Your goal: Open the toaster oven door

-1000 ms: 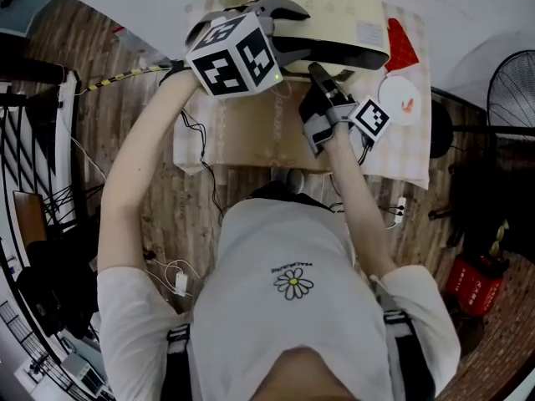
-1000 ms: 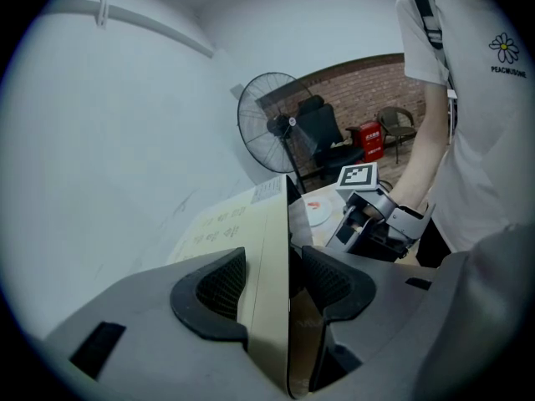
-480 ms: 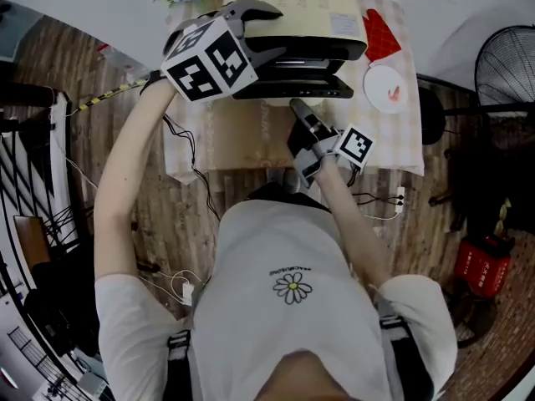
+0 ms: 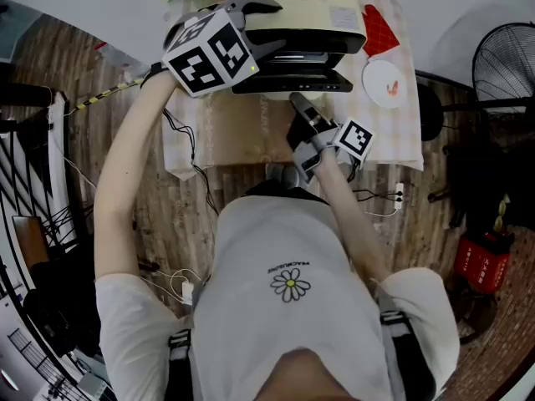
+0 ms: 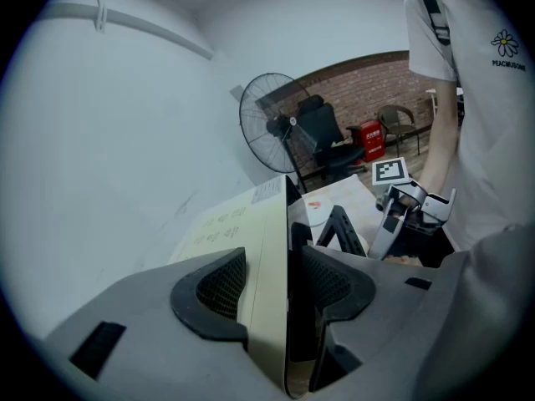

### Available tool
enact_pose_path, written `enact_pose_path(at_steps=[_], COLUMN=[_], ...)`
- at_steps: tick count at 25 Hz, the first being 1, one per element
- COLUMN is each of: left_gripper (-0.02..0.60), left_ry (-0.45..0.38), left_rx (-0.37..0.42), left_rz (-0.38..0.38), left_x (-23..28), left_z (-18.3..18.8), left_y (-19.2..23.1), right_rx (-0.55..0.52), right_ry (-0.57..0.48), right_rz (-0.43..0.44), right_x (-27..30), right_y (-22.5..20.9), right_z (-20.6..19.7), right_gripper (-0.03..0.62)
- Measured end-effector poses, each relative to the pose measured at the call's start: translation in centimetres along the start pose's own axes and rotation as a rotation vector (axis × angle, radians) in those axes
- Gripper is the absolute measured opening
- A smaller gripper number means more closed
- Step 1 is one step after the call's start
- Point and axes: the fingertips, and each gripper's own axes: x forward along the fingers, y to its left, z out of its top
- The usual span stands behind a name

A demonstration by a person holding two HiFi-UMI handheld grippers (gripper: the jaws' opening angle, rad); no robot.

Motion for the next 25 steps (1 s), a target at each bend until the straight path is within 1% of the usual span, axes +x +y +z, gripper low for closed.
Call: enact_pose_path(at_steps=[8,13,25], left_gripper=[0.222,0.222,0.221], left_ry=[-0.002,-0.002,-0.003], left_rx=[0.004,0.004,0.004], left_rz=[0.004,0.004,0.008], left_x=[0.0,-0.1,-0.2], left_z=[0.0,0.0,0.1], left_y=[-0.1,-0.1,-0.1], right_rx=[-0.007,0.007,0.021], right_ry=[-0.009,0.002,0.019], right_rz=[-0.037,-0.07,-0.102], right_x=[-0.6,-1.3,-2.8], right_y=[-0.6,-1.1,-3.0], right_z=[-0.4,-1.0,-2.5], right_gripper=[0.071,0.071,0.057])
